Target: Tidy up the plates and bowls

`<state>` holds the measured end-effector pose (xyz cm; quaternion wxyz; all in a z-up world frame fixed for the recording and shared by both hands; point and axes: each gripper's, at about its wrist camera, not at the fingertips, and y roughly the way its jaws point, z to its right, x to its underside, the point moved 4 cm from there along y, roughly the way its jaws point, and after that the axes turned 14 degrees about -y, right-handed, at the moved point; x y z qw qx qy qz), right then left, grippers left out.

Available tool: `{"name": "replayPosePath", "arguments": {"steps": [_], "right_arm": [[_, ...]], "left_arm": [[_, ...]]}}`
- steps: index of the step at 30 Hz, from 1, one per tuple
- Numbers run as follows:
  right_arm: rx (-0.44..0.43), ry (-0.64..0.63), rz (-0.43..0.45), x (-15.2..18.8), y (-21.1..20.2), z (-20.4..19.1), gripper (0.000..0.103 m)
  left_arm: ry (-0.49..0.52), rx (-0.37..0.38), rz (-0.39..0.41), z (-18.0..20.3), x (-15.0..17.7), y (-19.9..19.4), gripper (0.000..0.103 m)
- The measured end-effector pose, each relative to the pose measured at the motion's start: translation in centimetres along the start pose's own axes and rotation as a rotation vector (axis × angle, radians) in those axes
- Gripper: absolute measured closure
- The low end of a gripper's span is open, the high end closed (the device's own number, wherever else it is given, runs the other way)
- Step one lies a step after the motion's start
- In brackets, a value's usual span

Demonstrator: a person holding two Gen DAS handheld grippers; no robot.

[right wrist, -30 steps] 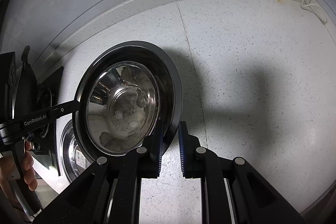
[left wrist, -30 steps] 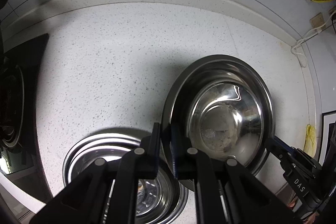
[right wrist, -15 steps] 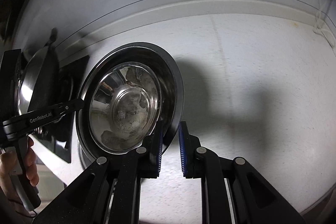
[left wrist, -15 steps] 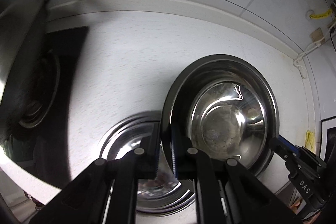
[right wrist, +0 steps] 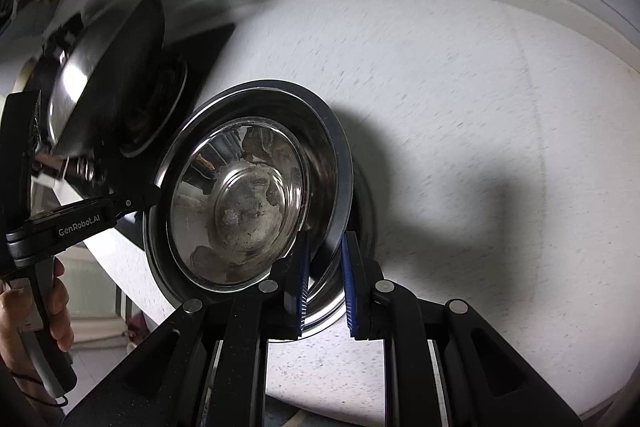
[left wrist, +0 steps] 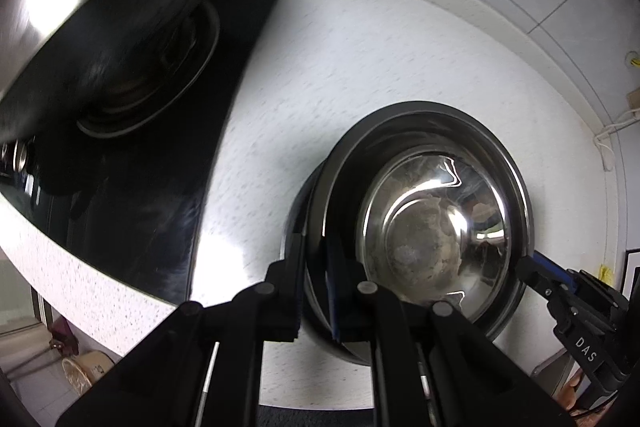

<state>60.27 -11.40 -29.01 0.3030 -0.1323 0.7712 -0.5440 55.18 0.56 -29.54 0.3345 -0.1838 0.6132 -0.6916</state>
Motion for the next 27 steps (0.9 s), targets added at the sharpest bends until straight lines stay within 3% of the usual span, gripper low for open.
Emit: {"name": "replayPosePath", "arguments": {"steps": [8, 13, 27], "right_arm": [[0.024, -0.007, -0.056, 0.4, 2.5, -0.6, 0.089], [0.035, 0.009, -0.073, -0.1, 4.0, -1.2, 0.089], [0.053, 0.04, -0.06, 0.6, 3.7, -1.4, 0.089]], "left_arm": [[0.008, -0.005, -0.019, -1.1, 0.8, 2.0, 0.094], [0.047, -0.012, 0.015, -0.3, 0.8, 2.1, 0.094], [0.085, 0.029, 0.034, -0.7, 0.8, 2.1, 0.093]]}}
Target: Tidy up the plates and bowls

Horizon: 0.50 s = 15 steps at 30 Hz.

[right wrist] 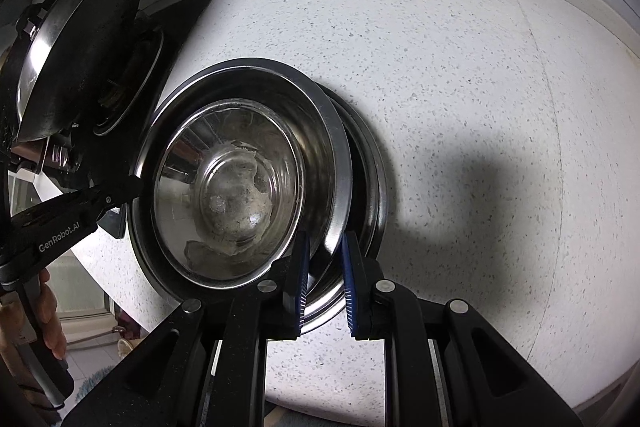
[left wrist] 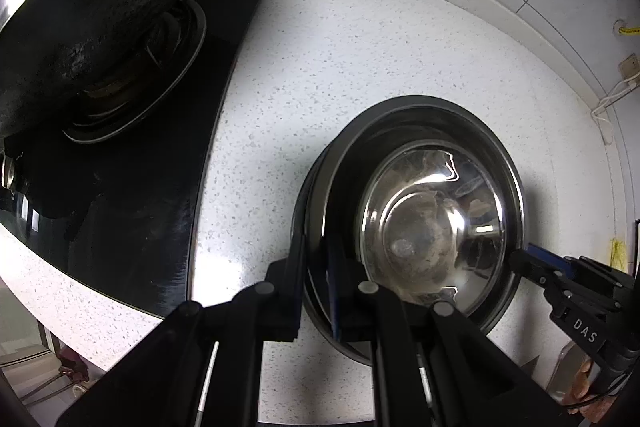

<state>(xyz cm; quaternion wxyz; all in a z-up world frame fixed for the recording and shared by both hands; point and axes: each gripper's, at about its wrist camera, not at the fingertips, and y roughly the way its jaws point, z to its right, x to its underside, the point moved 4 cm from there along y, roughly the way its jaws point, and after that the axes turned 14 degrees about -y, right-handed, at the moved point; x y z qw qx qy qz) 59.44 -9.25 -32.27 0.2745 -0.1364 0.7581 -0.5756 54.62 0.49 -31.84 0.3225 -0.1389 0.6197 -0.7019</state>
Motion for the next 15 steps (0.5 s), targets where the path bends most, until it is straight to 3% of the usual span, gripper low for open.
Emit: {"name": "replayPosePath", "arguments": {"steps": [3, 5, 7, 15], "right_arm": [[0.005, 0.017, -0.003, -0.1, 0.1, 0.0, 0.088], [0.002, 0.029, -0.002, -0.1, 0.1, 0.1, 0.078], [0.013, 0.039, 0.003, -0.1, -0.1, 0.0, 0.055], [0.057, 0.115, -0.004, 0.7, 0.2, 0.9, 0.053]], "left_arm": [[-0.011, 0.019, -0.008, -0.2, -0.1, 0.1, 0.093], [-0.022, 0.036, -0.019, -0.4, -0.2, 0.2, 0.093], [-0.023, 0.05, -0.026, -0.5, -0.4, 0.3, 0.093], [-0.01, 0.075, -0.058, -0.6, -0.2, 2.0, 0.091]]}}
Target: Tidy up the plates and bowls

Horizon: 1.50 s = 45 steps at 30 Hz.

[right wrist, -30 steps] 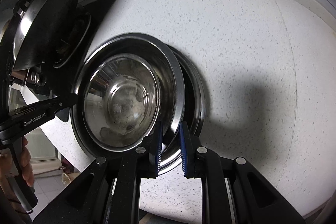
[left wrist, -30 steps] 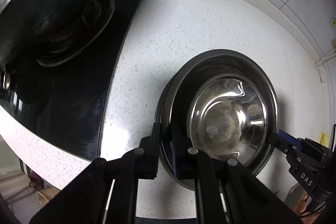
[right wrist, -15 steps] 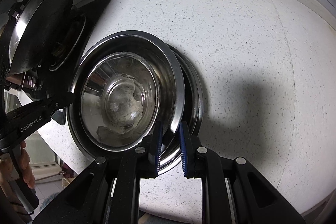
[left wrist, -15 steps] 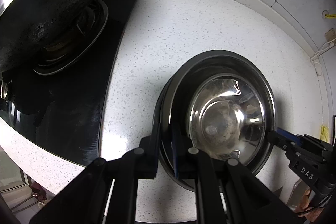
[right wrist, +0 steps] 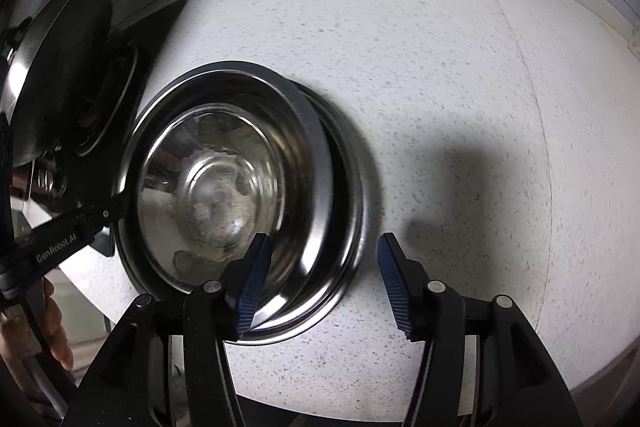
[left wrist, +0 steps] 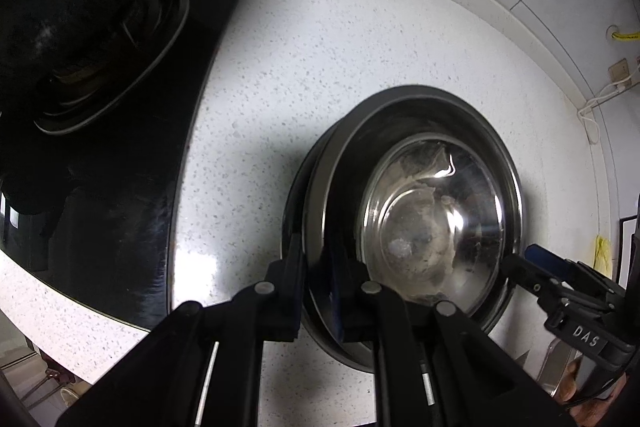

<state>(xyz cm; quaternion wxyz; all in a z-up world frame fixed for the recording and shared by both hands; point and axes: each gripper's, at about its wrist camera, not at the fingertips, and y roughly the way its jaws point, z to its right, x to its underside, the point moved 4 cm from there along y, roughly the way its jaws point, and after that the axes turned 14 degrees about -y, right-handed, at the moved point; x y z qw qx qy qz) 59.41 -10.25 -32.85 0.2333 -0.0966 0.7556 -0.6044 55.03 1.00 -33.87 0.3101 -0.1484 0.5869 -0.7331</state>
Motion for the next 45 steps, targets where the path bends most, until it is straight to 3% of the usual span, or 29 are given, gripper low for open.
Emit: {"name": "replayPosePath", "arguments": {"steps": [2, 3, 6, 8, 10, 14, 18, 23, 31, 40, 45], "right_arm": [[0.009, 0.013, 0.013, 0.2, -0.4, 0.3, 0.05], [0.014, 0.017, 0.021, 0.3, -0.7, 0.4, 0.046], [0.025, 0.024, 0.054, 1.1, -1.9, 0.9, 0.025], [0.033, 0.031, 0.087, 1.9, -3.0, 1.3, 0.019], [0.056, 0.037, 0.118, 3.1, -4.3, 1.8, 0.008], [0.092, 0.028, 0.191, 6.2, -7.7, 2.4, 0.006], [0.115, 0.023, 0.258, 9.9, -10.9, 2.6, 0.002], [0.124, 0.074, 0.349, 15.4, -14.3, 3.5, 0.002], [0.074, 0.19, 0.521, 21.5, -19.6, 3.1, 0.001], [0.223, 0.216, 0.662, 27.5, -25.3, -1.1, 0.001], [0.275, 0.23, 0.719, 30.0, -27.4, -4.9, 0.001]], "left_arm": [[-0.001, 0.006, 0.002, -0.1, 0.1, -0.1, 0.088], [0.001, 0.002, 0.005, -0.1, 0.1, -0.1, 0.077], [0.005, -0.024, 0.067, -0.2, 0.3, -1.1, 0.06], [0.001, -0.013, 0.111, -0.3, 0.6, -2.4, 0.052], [-0.001, -0.005, 0.164, -0.4, 1.0, -3.9, 0.052], [0.004, 0.01, 0.316, -0.1, 3.4, -8.6, 0.04], [0.03, 0.055, 0.508, 0.4, 8.1, -14.3, 0.039], [0.047, 0.099, 0.621, 0.7, 14.8, -19.0, 0.038], [0.141, 0.074, 0.715, 1.3, 22.6, -25.5, 0.038], [0.195, 0.033, 0.802, -2.4, 27.6, -31.4, 0.038], [0.173, 0.087, 0.776, -6.3, 29.5, -32.9, 0.039]]}}
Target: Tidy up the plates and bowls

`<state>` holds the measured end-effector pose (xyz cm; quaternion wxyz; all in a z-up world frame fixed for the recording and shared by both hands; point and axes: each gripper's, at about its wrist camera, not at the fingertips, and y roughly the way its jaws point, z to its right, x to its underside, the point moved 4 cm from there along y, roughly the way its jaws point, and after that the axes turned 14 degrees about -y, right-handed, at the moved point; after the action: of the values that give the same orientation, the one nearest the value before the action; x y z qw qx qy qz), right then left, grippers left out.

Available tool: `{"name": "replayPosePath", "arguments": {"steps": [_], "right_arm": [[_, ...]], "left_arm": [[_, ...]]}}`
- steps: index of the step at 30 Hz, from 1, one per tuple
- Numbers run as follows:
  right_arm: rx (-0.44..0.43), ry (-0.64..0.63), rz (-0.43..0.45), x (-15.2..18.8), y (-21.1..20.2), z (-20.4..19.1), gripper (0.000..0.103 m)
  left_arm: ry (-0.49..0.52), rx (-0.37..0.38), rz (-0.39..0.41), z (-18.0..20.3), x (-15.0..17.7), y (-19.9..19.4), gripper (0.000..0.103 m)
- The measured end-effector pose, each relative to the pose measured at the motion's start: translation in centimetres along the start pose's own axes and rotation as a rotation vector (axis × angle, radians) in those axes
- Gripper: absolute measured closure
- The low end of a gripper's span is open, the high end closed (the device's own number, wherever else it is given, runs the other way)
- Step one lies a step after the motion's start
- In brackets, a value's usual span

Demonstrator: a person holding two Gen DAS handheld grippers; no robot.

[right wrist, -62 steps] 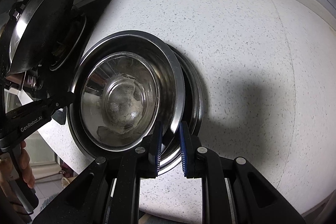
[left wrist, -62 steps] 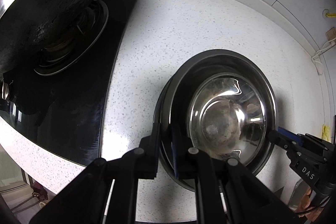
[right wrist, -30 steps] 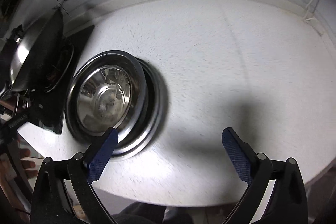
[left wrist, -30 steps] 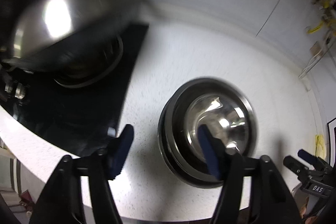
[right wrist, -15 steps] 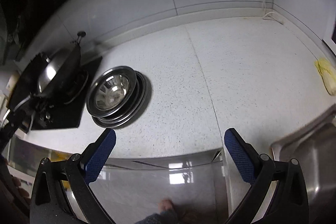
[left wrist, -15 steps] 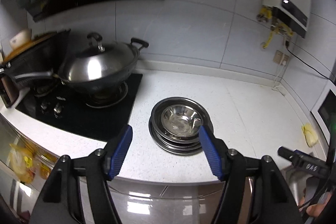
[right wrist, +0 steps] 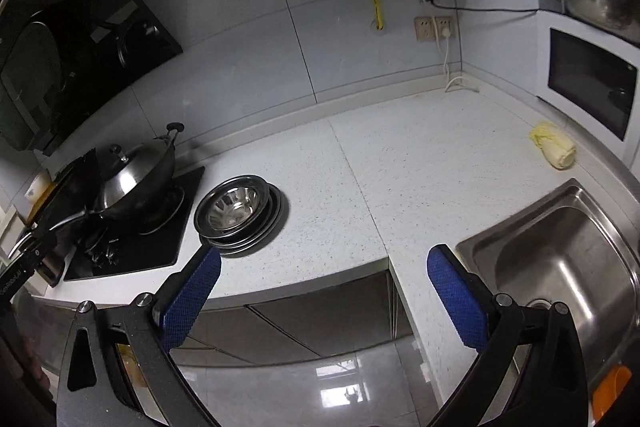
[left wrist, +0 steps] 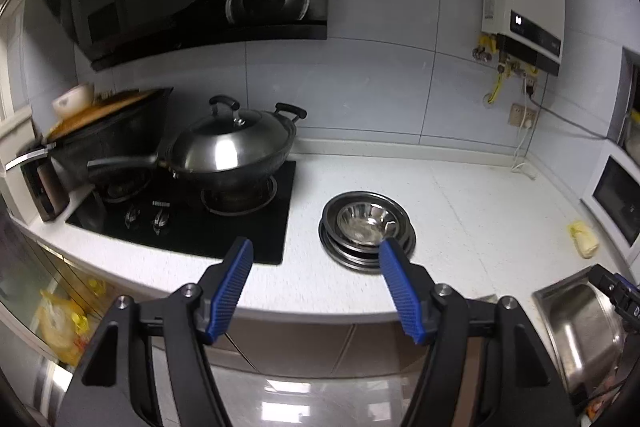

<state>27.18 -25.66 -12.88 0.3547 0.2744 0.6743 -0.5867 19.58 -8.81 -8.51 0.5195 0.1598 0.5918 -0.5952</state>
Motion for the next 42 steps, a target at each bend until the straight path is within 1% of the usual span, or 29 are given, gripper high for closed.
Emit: {"name": "replayPosePath", "arguments": {"steps": [2, 7, 14, 18, 21, 26, 33, 37, 42], "right_arm": [[0.017, -0.016, 0.029, 0.5, -1.9, -1.4, 0.001], [0.019, -0.058, 0.071, 1.4, -5.4, -3.7, 0.001], [-0.009, -0.063, 0.134, 1.8, -9.1, -5.0, 0.001], [-0.011, -0.089, 0.153, 2.1, -10.4, -4.9, 0.001], [0.002, -0.105, 0.157, 2.4, -11.1, -4.6, 0.001], [0.004, -0.083, 0.15, 3.2, -11.7, -2.9, 0.001], [-0.018, -0.055, 0.125, 4.2, -11.6, -1.6, 0.001], [-0.027, -0.049, 0.116, 4.6, -11.4, -1.5, 0.001], [-0.035, -0.05, 0.107, 4.8, -11.2, -1.5, 0.001]], "left_arm": [[-0.013, 0.004, -0.005, -1.1, 0.5, -1.0, 0.039], [0.004, 0.015, 0.0, -2.5, 1.5, -4.0, 0.039], [0.052, 0.013, 0.085, -2.7, 1.7, -9.0, 0.038], [0.059, 0.024, 0.105, -2.1, 1.9, -10.7, 0.038], [0.073, 0.022, 0.118, -1.4, 2.0, -11.1, 0.038], [0.099, 0.032, 0.103, 0.0, 2.9, -11.3, 0.038], [0.097, 0.047, 0.086, 1.0, 3.7, -11.4, 0.038], [0.109, 0.022, 0.08, 1.4, 3.9, -11.4, 0.039], [0.139, -0.013, 0.103, 1.7, 4.2, -11.2, 0.038]]}}
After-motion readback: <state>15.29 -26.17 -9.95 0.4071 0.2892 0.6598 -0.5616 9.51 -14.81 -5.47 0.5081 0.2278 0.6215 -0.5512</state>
